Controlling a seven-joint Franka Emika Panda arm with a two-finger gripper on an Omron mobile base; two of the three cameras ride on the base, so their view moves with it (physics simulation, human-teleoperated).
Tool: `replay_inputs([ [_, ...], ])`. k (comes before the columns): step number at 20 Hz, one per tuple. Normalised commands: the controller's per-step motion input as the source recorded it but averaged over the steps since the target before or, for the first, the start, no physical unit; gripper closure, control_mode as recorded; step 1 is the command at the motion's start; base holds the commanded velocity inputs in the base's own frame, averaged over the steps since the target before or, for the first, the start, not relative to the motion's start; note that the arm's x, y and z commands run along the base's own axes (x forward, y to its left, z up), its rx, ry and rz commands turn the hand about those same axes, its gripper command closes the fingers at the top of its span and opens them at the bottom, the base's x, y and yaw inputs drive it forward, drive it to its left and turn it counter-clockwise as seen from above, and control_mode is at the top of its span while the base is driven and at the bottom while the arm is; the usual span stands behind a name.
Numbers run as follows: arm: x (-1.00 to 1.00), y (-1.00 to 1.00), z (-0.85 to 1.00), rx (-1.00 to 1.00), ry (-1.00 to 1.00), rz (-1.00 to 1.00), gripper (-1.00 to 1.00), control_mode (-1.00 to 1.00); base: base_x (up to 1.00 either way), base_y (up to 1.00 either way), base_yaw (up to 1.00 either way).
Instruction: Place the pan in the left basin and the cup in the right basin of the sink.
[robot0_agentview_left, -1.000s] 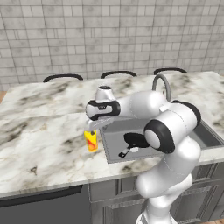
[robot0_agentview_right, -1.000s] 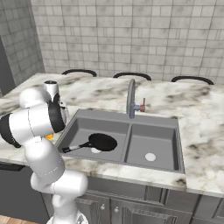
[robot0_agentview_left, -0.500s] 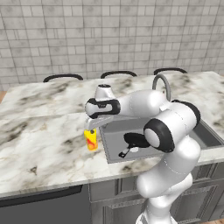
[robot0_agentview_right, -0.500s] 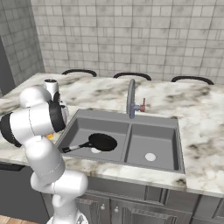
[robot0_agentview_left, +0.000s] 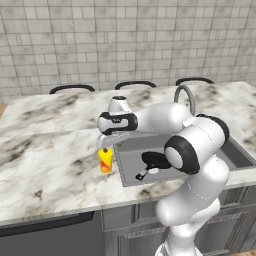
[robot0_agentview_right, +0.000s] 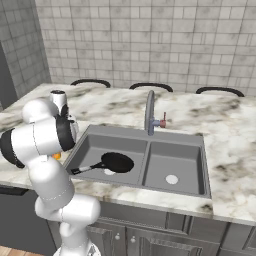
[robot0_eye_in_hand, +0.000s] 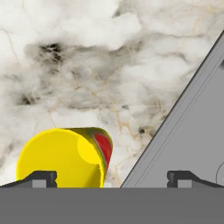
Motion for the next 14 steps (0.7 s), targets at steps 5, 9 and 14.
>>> replay_inputs([
  [5, 0.0, 0.0, 0.03, 0.0, 0.0, 0.0, -1.0, -1.0, 0.0, 0.0, 0.0],
  [9, 0.0, 0.0, 0.04, 0.0, 0.0, 0.0, -1.0, -1.0, 0.0, 0.0, 0.0],
  [14, 0.02, 0.0, -0.03, 0.0, 0.0, 0.0, -1.0, -1.0, 0.0, 0.0, 0.0],
])
